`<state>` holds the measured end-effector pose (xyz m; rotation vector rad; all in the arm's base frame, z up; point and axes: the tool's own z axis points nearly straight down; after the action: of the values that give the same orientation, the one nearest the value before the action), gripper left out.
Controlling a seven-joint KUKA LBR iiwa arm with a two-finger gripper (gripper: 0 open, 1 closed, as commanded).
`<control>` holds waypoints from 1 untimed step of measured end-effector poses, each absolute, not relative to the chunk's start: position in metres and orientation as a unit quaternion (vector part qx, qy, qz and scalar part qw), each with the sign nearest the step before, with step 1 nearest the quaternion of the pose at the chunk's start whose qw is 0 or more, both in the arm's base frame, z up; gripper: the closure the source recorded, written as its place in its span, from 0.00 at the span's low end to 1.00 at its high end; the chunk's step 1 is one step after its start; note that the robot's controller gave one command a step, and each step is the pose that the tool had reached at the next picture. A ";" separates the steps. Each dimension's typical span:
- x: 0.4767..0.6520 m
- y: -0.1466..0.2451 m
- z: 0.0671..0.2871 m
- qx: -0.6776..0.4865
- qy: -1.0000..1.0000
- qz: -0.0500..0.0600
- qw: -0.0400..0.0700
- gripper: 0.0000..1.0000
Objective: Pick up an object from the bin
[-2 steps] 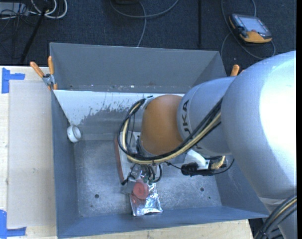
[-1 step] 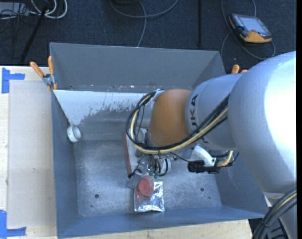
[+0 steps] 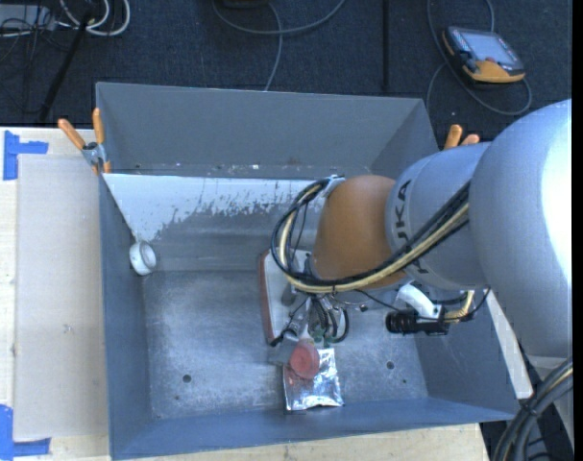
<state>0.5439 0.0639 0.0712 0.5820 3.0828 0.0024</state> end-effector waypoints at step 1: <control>0.539 0.052 0.071 0.202 0.979 0.002 0.002 0.00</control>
Offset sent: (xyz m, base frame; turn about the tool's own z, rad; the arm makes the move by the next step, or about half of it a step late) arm -0.0065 -0.0144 -0.0012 0.0347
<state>0.5391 0.0518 0.0711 0.6346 3.0721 0.0055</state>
